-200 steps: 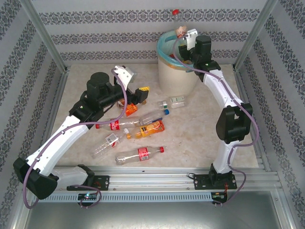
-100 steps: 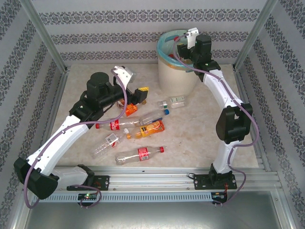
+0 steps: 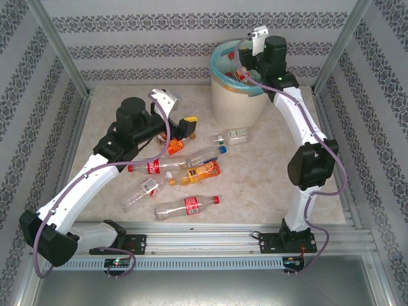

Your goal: Put the plastic bottles in the bin

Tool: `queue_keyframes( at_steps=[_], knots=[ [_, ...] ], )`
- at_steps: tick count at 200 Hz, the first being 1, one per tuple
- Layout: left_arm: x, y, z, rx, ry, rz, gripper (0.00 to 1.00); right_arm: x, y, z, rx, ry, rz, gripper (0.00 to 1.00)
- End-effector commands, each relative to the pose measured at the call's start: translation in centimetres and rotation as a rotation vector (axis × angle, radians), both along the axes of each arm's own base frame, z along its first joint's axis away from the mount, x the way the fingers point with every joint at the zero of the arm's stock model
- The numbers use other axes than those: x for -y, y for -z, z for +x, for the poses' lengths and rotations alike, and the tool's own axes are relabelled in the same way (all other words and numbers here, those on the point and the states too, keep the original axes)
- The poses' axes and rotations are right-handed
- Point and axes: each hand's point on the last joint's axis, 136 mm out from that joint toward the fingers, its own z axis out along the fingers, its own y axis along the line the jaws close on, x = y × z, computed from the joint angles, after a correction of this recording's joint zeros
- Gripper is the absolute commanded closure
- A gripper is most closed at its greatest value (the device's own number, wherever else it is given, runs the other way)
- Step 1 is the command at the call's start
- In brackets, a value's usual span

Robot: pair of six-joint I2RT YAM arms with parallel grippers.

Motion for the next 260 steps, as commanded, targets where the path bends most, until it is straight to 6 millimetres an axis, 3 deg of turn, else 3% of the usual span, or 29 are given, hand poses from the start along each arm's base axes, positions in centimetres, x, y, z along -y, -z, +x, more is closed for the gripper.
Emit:
queue_keyframes(
  at_steps=[1, 65, 96, 97, 102, 139, 164, 216, 242, 260],
  knots=[
    [-0.7, -0.9, 0.3, 0.017, -0.022, -0.024, 0.12, -1.1, 2.9, 0.0, -0.107, -0.043, 0.032, 0.48],
    [-1.4, 0.6, 1.2, -0.062, -0.07, -0.021, 0.12, -2.0, 2.8, -0.3, -0.203, -0.06, 0.142, 0.6],
    [-1.7, 0.9, 1.6, -0.097, -0.097, -0.023, 0.13, -0.3, 4.2, 0.9, -0.306, 0.076, 0.195, 0.69],
    [-1.7, 0.9, 1.6, -0.096, -0.097, -0.023, 0.13, -0.3, 3.4, 1.1, -0.288, 0.076, 0.202, 0.7],
    [-1.8, 1.0, 1.6, -0.098, -0.099, -0.025, 0.13, -0.1, 3.7, 1.3, -0.31, 0.082, 0.216, 0.71],
    [-2.0, 1.3, 1.8, -0.136, -0.125, -0.059, 0.14, -2.0, 4.1, 1.0, -0.381, 0.026, 0.25, 0.75],
    [-2.1, 1.9, 1.7, -0.177, -0.13, -0.069, 0.14, -3.4, 1.8, -0.1, -0.332, -0.011, 0.249, 0.73],
    [-3.0, 2.7, 0.5, -0.288, -0.163, -0.035, 0.15, -5.8, -4.9, -4.7, -0.222, -0.085, 0.219, 0.7],
    [-3.7, 2.2, -1.0, -0.298, -0.163, -0.046, 0.15, -7.4, -7.7, -8.8, -0.195, -0.138, 0.184, 0.69],
    [-4.3, 2.1, -2.3, -0.313, -0.164, -0.042, 0.16, -9.7, -8.0, -12.4, -0.192, -0.214, 0.113, 0.66]
  ],
)
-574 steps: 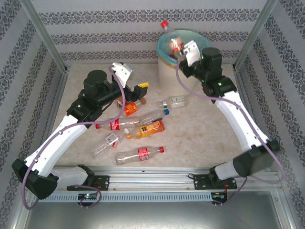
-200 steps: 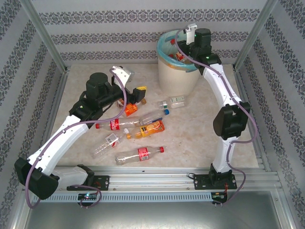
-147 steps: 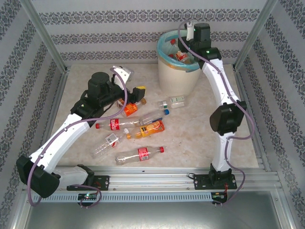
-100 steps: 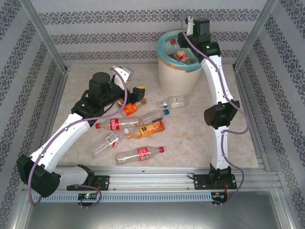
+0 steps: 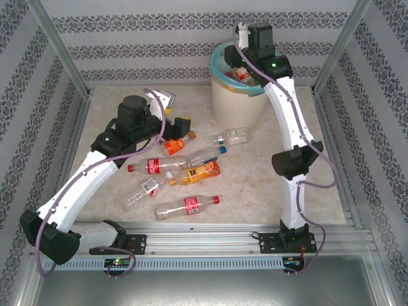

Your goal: Put the plastic bottles in the bin

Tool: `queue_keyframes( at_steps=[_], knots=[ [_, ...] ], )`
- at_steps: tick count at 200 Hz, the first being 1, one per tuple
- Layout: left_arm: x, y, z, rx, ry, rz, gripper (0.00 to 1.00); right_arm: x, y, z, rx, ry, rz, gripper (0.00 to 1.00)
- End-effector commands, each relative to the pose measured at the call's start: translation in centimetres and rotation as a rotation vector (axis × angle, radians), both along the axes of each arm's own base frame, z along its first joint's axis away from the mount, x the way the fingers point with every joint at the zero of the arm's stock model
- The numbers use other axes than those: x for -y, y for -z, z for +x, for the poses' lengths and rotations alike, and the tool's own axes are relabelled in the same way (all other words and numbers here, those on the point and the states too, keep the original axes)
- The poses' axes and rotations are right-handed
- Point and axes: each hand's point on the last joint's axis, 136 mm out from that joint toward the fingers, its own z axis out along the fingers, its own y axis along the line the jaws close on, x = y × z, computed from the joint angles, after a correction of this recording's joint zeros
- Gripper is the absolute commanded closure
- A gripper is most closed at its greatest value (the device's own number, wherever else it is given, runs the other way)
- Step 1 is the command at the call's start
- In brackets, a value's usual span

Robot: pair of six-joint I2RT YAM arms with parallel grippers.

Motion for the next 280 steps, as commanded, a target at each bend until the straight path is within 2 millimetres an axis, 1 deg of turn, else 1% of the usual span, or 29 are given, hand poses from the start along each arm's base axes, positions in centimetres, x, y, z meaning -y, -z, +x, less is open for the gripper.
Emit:
queue_keyframes(
  at_steps=[1, 4, 16, 22, 25, 30, 34, 42, 55, 58, 61, 63, 75, 82, 86, 91, 105, 115, 128, 143, 160, 176, 197, 213, 223, 234, 247, 263, 280],
  knots=[
    [-1.7, -1.1, -2.2, -0.026, -0.029, -0.015, 0.16, -1.7, -3.8, -6.0, 0.086, -0.089, -0.067, 0.65],
    [-1.8, -1.1, -2.4, -0.03, -0.027, -0.013, 0.16, -2.2, -3.4, -6.4, 0.084, -0.107, -0.083, 0.65],
    [-2.3, -0.8, -3.6, -0.053, -0.025, 0.001, 0.16, -3.6, -3.5, -9.3, 0.12, -0.167, -0.127, 0.62],
    [-2.6, -0.6, -4.2, -0.063, -0.023, 0.011, 0.17, -4.3, -2.7, -10.4, 0.125, -0.202, -0.156, 0.6],
    [-2.9, -0.4, -4.5, -0.073, -0.025, 0.02, 0.17, -4.5, -2.8, -11.2, 0.139, -0.215, -0.162, 0.6],
    [-3.1, -0.2, -5.1, -0.085, -0.024, 0.029, 0.17, -4.8, -2.0, -12.0, 0.14, -0.237, -0.181, 0.59],
    [-3.4, 0.0, -5.6, -0.097, -0.025, 0.038, 0.17, -5.0, -2.0, -12.9, 0.153, -0.248, -0.186, 0.58],
    [-3.9, 0.3, -6.5, -0.123, -0.025, 0.052, 0.17, -5.3, -0.8, -14.1, 0.143, -0.271, -0.198, 0.57],
    [-4.6, 1.0, -8.3, -0.17, -0.023, 0.069, 0.18, -5.5, 0.7, -16.8, 0.129, -0.331, -0.184, 0.56],
    [-4.7, 1.1, -8.7, -0.18, -0.019, 0.071, 0.18, -5.7, 1.5, -17.4, 0.115, -0.351, -0.183, 0.56],
    [-4.8, 1.3, -9.1, -0.194, -0.014, 0.075, 0.18, -5.8, 1.6, -18.1, 0.117, -0.372, -0.175, 0.56],
    [-4.9, 1.4, -9.5, -0.2, -0.008, 0.074, 0.18, -6.0, 2.4, -18.5, 0.104, -0.39, -0.176, 0.56],
    [-5.3, 2.1, -11.5, -0.252, 0.018, 0.089, 0.18, -7.1, 5.1, -21.6, 0.083, -0.516, -0.183, 0.55],
    [-5.7, 2.6, -12.5, -0.281, 0.025, 0.099, 0.19, -7.9, 7.1, -23.6, 0.068, -0.595, -0.212, 0.52],
    [-5.9, 2.8, -13.0, -0.297, 0.025, 0.105, 0.19, -8.1, 7.8, -24.6, 0.067, -0.63, -0.226, 0.51],
    [-6.2, 3.1, -13.7, -0.318, 0.024, 0.112, 0.19, -8.8, 9.3, -26.6, 0.068, -0.71, -0.26, 0.49],
    [-6.8, 4.0, -15.2, -0.384, 0.027, 0.129, 0.19, -9.9, 13.2, -30.8, 0.093, -0.886, -0.356, 0.45],
    [-7.0, 4.7, -16.2, -0.433, 0.031, 0.134, 0.19, -10.5, 15.5, -33.1, 0.117, -0.977, -0.397, 0.42],
    [-7.1, 5.8, -17.2, -0.514, 0.026, 0.128, 0.2, -11.1, 17.6, -35.3, 0.138, -1.075, -0.407, 0.41],
    [-6.8, 7.2, -18.1, -0.611, 0.024, 0.102, 0.2, -11.8, 19.8, -36.7, 0.133, -1.135, -0.436, 0.36],
    [-6.6, 9.0, -18.4, -0.714, -0.022, 0.057, 0.21, -12.6, 22.3, -37.8, 0.111, -1.186, -0.502, 0.32],
    [-6.3, 10.8, -18.4, -0.778, -0.071, 0.002, 0.22, -13.5, 24.3, -38.8, 0.099, -1.227, -0.551, 0.31],
    [-6.2, 12.5, -17.8, -0.802, -0.122, -0.048, 0.22, -15.4, 26.8, -39.6, 0.077, -1.28, -0.614, 0.28],
    [-7.1, 13.9, -17.1, -0.797, -0.194, -0.022, 0.22, -17.0, 28.6, -40.1, 0.048, -1.324, -0.668, 0.28],
    [-8.3, 14.4, -16.6, -0.776, -0.265, 0.02, 0.22, -17.7, 29.4, -40.1, 0.034, -1.333, -0.7, 0.28],
    [-10.2, 14.5, -15.9, -0.73, -0.364, 0.071, 0.2, -18.7, 30.3, -40.0, 0.023, -1.344, -0.728, 0.28],
    [-12.2, 13.8, -15.2, -0.641, -0.462, 0.106, 0.2, -19.7, 31.2, -39.8, 0.02, -1.35, -0.743, 0.29],
    [-14.1, 12.5, -14.4, -0.538, -0.546, 0.12, 0.2, -20.8, 32.4, -39.4, 0.0, -1.348, -0.768, 0.29],
    [-15.3, 11.5, -13.9, -0.475, -0.601, 0.136, 0.19, -21.6, 33.5, -39.5, -0.037, -1.366, -0.789, 0.28]
  ],
)
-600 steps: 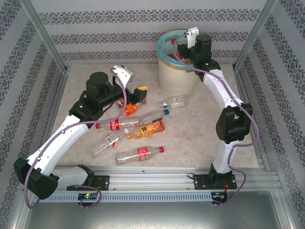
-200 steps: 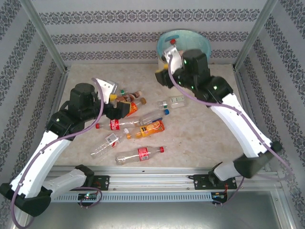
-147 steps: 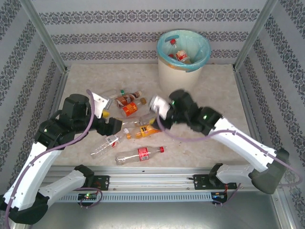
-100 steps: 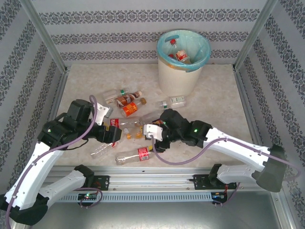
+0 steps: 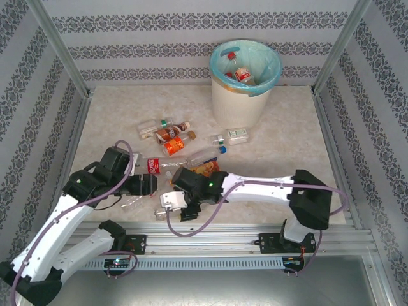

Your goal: Put the plastic bottles in the bin

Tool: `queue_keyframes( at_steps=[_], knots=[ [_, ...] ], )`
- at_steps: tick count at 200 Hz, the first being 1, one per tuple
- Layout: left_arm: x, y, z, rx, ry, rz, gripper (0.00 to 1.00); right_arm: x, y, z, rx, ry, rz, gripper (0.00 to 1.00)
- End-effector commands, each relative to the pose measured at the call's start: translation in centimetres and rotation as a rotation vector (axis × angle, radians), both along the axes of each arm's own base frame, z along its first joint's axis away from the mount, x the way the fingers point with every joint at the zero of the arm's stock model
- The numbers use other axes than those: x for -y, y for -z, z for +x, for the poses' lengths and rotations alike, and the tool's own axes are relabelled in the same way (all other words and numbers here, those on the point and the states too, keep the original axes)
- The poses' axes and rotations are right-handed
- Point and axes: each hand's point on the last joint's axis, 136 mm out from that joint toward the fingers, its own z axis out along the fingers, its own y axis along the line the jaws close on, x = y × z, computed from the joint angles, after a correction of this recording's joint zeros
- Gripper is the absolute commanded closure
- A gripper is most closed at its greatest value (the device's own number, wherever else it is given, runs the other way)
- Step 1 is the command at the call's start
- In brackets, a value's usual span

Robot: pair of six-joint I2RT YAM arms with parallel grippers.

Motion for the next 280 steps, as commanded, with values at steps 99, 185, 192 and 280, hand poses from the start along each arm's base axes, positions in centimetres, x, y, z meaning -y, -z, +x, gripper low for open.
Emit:
queue_keyframes(
  at_steps=[99, 185, 192, 280],
  knots=[
    [-6.0, -4.7, 2.8, 0.295, -0.222, 0.205, 0.17, -3.9, 3.8, -0.9, -0.06, -0.047, -0.138, 0.28],
    [-6.1, -6.3, 3.6, 0.38, -0.205, 0.215, 0.17, -3.3, 6.2, 0.4, -0.074, -0.021, -0.215, 0.37],
    [-6.0, -6.3, 3.7, 0.379, -0.205, 0.213, 0.17, -3.3, 6.1, 0.5, -0.076, -0.018, -0.215, 0.39],
    [-3.6, -8.9, 6.9, 0.503, -0.099, 0.208, 0.17, 0.9, -3.6, 4.7, -0.061, 0.229, -0.017, 0.53]
  ],
)
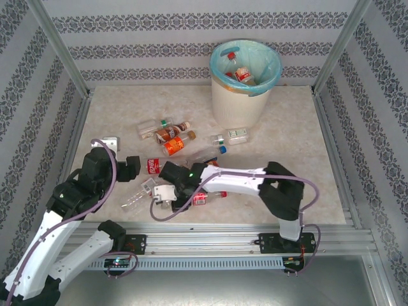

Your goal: Put the plastic bottles in the bin

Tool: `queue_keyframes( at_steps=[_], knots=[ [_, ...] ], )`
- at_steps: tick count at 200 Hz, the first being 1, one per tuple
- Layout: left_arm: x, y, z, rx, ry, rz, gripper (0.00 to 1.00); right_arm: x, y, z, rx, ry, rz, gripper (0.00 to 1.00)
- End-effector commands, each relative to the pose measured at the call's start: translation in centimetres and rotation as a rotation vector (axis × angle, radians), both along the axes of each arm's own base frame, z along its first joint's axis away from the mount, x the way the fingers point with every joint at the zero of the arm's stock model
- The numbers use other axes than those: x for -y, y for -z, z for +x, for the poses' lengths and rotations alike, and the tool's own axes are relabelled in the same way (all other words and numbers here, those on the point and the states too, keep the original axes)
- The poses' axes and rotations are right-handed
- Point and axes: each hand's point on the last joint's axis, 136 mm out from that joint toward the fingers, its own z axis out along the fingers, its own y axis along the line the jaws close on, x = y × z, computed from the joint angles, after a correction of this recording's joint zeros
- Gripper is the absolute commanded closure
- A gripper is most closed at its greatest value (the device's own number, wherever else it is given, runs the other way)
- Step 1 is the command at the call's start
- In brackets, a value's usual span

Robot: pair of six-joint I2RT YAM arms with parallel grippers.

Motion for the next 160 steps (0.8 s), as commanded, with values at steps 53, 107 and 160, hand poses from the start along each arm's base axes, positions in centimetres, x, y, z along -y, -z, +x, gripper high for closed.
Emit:
queue_keyframes(
  at_steps=[53, 107, 160],
  knots=[
    [4.9, -5.9, 6.9, 0.213, 0.167, -0.017, 0.18, 5.6, -16.0, 8.0, 0.125, 0.376, 0.369, 0.54],
    [13.5, -9.6, 12.2, 0.316, 0.459, -0.193, 0.21, 8.5, -28.2, 14.3, 0.251, 0.494, 0.666, 0.54],
    [18.2, -12.3, 16.6, 0.381, 0.577, -0.265, 0.22, 12.7, -40.0, 22.1, 0.501, 0.615, 0.942, 0.54]
  ],
)
